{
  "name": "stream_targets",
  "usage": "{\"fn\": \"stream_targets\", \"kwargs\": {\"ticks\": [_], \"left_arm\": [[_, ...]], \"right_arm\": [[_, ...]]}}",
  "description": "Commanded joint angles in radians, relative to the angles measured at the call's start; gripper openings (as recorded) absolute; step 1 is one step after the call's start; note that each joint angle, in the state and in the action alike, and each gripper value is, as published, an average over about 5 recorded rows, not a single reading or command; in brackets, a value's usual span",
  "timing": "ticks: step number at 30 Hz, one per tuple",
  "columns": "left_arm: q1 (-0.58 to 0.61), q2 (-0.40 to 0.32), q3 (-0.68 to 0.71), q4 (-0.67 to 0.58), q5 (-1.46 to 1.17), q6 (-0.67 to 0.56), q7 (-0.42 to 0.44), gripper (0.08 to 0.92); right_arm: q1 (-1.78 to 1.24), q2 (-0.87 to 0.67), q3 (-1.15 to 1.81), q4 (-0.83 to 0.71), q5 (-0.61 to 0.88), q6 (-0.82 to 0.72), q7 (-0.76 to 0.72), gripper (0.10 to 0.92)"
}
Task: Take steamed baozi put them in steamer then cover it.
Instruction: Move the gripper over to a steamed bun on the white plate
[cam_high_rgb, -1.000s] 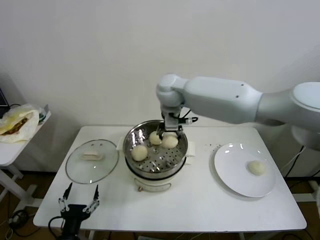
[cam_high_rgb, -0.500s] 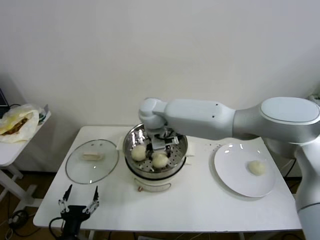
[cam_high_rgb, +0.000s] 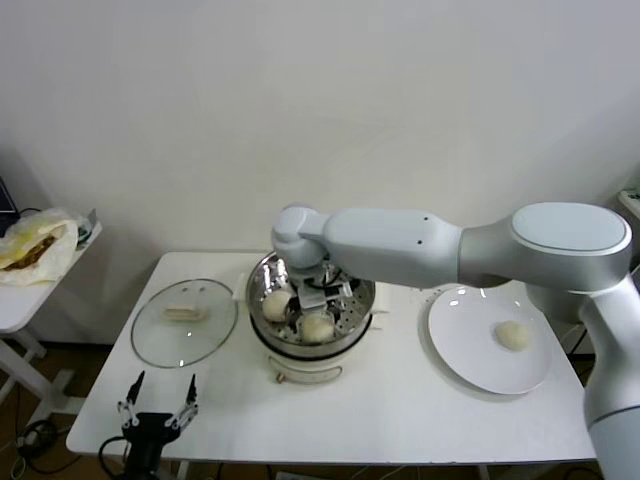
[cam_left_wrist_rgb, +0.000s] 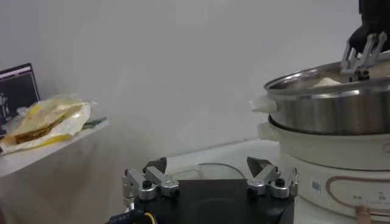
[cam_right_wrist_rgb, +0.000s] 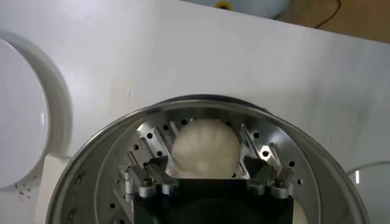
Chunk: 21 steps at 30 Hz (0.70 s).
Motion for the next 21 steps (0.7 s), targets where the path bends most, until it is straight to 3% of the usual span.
{"fn": "stream_targets", "kwargs": {"ticks": [1,9,14,21], "left_arm": [[-0.001,-0.002,0.003,0.002,0.002,-0.001,0.0,0.823],[-0.005,0.01,0.015,-0.003,0.014,0.005,-0.002,0.823],[-0.008,0.015,0.021,-0.01,0.012,0.007,-0.003,0.823],[0.007,0.029,0.026,-0.02,0.005,0.001,-0.001,0.823]], "right_arm": [[0.014,-0.002,0.048,-0.01,0.006,-0.004,-0.001,0.823],[0.149,-0.157,0.087,-0.04,0.096,-0.089,0.042,0.823],[0.302,-0.378,-0.079,0.023,0.337,-0.357,0.23,0.823],[0.293,-0.652,-0.135,0.01,0.553,-0.641,0.157,0.823]]}}
